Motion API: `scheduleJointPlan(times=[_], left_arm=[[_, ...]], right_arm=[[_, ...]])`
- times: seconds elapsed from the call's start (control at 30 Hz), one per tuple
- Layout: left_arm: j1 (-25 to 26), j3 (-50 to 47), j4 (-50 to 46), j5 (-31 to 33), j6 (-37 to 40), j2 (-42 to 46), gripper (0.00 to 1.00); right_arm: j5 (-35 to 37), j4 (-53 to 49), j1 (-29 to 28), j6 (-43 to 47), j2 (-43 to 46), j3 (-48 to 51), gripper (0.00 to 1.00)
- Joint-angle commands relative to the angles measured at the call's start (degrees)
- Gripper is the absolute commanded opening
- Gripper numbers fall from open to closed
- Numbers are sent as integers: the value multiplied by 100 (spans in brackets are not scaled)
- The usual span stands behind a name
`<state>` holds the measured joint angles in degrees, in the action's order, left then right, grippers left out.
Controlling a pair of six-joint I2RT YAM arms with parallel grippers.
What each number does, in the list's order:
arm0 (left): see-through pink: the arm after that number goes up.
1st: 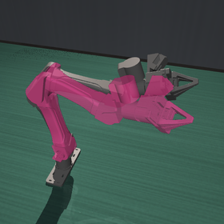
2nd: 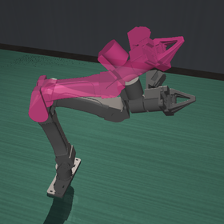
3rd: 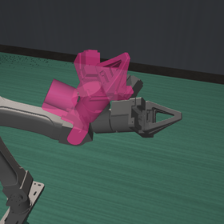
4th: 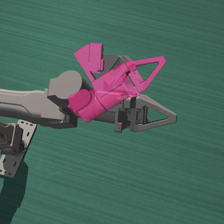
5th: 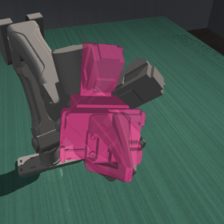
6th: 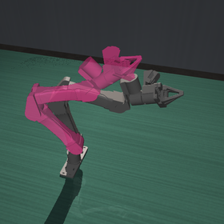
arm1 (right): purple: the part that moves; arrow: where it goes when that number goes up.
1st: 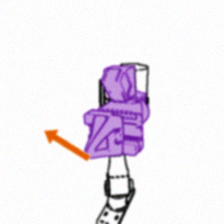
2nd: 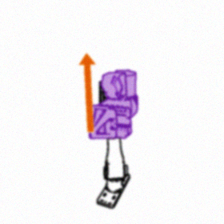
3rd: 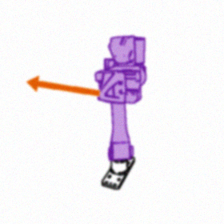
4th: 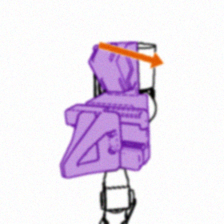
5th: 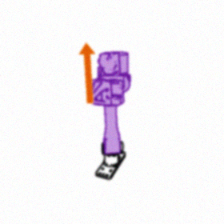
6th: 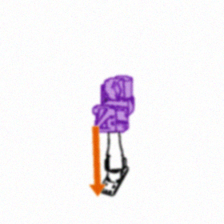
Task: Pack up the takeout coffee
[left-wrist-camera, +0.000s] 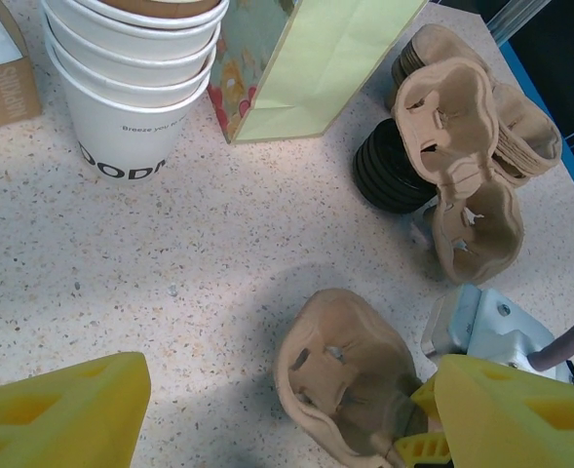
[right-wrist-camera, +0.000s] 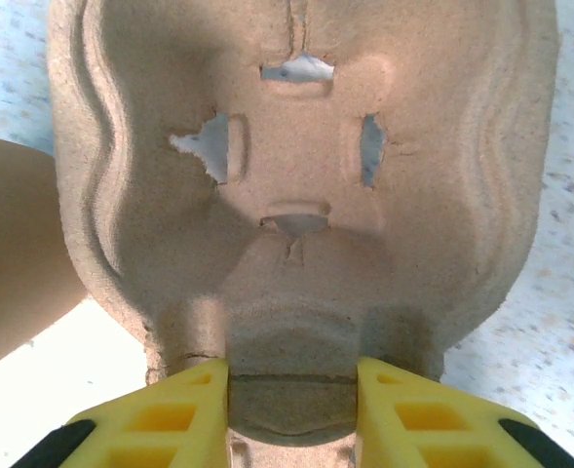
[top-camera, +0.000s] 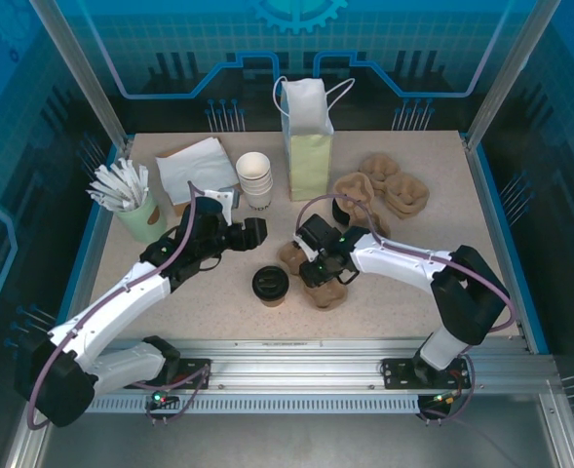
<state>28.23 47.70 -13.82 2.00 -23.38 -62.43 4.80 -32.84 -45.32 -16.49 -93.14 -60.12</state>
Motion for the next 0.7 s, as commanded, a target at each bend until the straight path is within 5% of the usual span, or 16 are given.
scheduleJointPlan(times=[0.0,0.3,0.43,0.67], left_arm=[[-56,-90,106,60,114,110,78],[-54,8,176,-82,71,-56,78],[-59,84,230,-155,34,-102,78],[-61,158,368,-394,-9,-240,78]], right_arm=[[417,-258,98,111,21,14,33],[375,-543,257,266,494,-110,62],[606,-792,574,444,867,-280,64],[1227,-631,1956,950,1085,-416,64]])
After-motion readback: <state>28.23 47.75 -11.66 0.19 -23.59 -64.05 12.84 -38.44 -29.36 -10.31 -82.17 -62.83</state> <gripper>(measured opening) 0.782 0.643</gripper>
